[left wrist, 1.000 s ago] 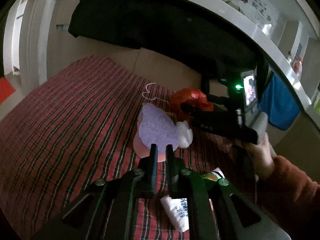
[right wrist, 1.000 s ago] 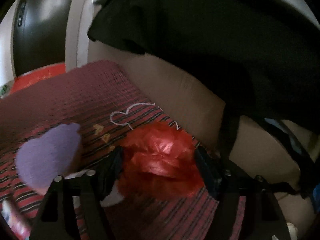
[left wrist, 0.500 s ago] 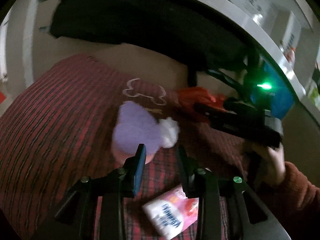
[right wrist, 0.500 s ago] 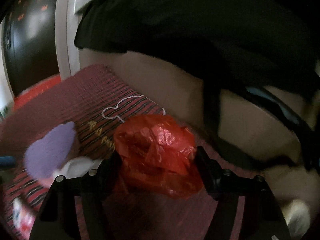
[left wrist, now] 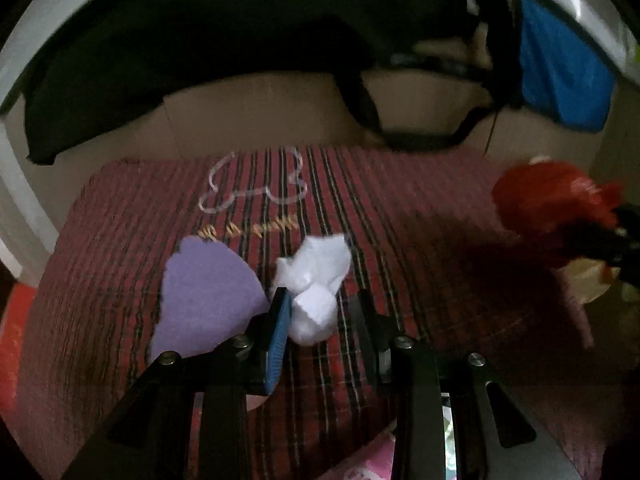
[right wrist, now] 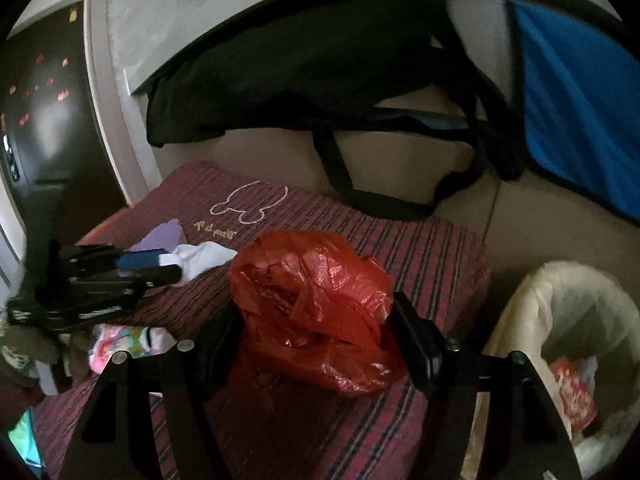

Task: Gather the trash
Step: 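Lift the red bag and white tissue and carry them over the bin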

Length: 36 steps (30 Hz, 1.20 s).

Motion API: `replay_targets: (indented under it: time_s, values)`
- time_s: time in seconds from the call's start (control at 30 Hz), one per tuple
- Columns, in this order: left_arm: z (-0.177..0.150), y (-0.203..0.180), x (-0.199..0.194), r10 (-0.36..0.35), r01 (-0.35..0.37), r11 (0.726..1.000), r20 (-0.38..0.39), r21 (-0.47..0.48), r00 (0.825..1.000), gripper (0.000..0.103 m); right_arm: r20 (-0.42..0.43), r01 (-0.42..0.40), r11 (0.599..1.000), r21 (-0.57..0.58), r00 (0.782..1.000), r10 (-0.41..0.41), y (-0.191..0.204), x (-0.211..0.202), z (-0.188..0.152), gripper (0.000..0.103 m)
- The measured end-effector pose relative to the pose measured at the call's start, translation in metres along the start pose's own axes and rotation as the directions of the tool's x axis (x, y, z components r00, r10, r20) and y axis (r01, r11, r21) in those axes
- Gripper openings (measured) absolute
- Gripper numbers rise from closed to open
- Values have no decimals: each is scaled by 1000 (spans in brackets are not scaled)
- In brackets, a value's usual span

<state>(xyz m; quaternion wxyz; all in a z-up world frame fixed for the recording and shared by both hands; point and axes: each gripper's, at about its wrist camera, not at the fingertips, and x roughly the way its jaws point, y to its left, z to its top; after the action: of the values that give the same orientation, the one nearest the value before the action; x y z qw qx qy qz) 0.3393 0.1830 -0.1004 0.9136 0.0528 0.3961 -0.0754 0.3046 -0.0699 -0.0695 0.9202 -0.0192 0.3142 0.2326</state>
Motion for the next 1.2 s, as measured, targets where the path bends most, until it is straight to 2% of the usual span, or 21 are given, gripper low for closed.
replay_targets:
  time_s: [0.03,0.1,0.2,0.33,0.47,0.63,0.77,0.93,1.2]
  values:
    - [0,0,1,18,-18,1000,-6,9,1000,32,4,-4,1000,6,1000,4,-1,-3,-1,68]
    - [4,1,2,56,-56,998,-3,-7,998,19,4,-12,1000,8,1000,12,-1,-6,-2,68]
    - [4,14,-10,22,-19,994,28,-108,999,16,1,-52,999,9,999,52,2,-12,-1,68]
    - [1,16,-46,55,-35,984,110,-175,992,15,15,-79,997,-7,997,79,9,-22,-1,68]
    - [-4,2,-86,70,-34,981,190,-189,979,15,28,-129,992,14,991,128,10,-35,-3,68]
    - [-12,-26,-131,72,-23,983,272,-180,960,15,54,-150,989,-16,987,150,20,-56,-3,68]
    - [-17,-46,-160,63,3,979,315,-203,947,15,88,-138,989,-55,986,143,27,-79,-4,68]
    - [-21,-79,-193,51,34,978,395,-205,917,15,149,-87,992,-87,984,99,20,-110,-1,68]
    - [-9,-138,-211,-21,116,980,499,-160,866,15,247,49,997,-62,969,-32,-30,-167,6,68]
